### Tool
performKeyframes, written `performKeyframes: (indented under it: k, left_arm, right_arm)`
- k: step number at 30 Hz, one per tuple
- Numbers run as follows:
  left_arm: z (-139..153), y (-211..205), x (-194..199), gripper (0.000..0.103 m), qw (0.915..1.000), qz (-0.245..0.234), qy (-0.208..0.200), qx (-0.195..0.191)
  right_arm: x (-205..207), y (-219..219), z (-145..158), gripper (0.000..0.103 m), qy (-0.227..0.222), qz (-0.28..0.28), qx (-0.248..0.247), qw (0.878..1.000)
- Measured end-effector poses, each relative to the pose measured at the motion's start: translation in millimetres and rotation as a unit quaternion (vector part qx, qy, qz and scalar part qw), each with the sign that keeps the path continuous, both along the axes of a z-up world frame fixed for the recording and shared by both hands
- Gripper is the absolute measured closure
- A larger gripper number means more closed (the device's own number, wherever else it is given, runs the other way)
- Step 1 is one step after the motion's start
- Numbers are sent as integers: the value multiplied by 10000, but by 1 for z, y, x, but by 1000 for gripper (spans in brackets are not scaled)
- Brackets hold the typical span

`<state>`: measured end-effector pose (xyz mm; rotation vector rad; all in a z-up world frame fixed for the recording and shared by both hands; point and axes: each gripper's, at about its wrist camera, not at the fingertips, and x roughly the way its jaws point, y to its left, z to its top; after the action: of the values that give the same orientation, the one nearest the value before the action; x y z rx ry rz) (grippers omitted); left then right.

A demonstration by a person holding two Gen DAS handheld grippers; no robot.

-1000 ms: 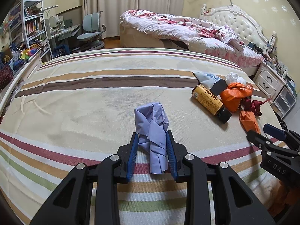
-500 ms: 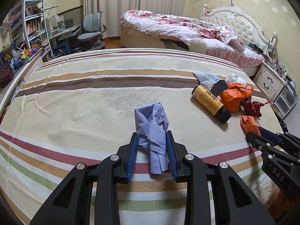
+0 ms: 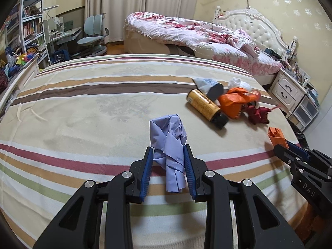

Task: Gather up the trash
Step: 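Grasp the orange plastic bag with the right gripper while the left gripper holds the cloth, then carry the lavender cloth and orange bag over the black bin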

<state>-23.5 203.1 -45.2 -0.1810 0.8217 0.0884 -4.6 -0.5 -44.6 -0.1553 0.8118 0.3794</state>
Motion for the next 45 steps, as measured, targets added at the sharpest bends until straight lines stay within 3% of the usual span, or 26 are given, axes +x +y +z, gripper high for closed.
performKeyframes:
  k: [14, 23, 35, 45]
  left_arm:
    - [22, -69, 1, 72, 9974, -648, -312, 55]
    - [30, -142, 22, 72, 9887, -1394, -542, 124]
    - [31, -231, 60, 72, 9753, -2064, -755, 219]
    - [23, -269, 85, 72, 9716, -2245, -678, 331]
  right_arm:
    - [-1, -67, 20, 76, -408, -672, 75, 9969]
    - [10, -128, 27, 76, -607, -1339, 49, 9891]
    - [37, -192, 21, 75, -641, -1996, -38, 9778]
    - [56, -222, 9, 75, -548, -2289, 34, 9719]
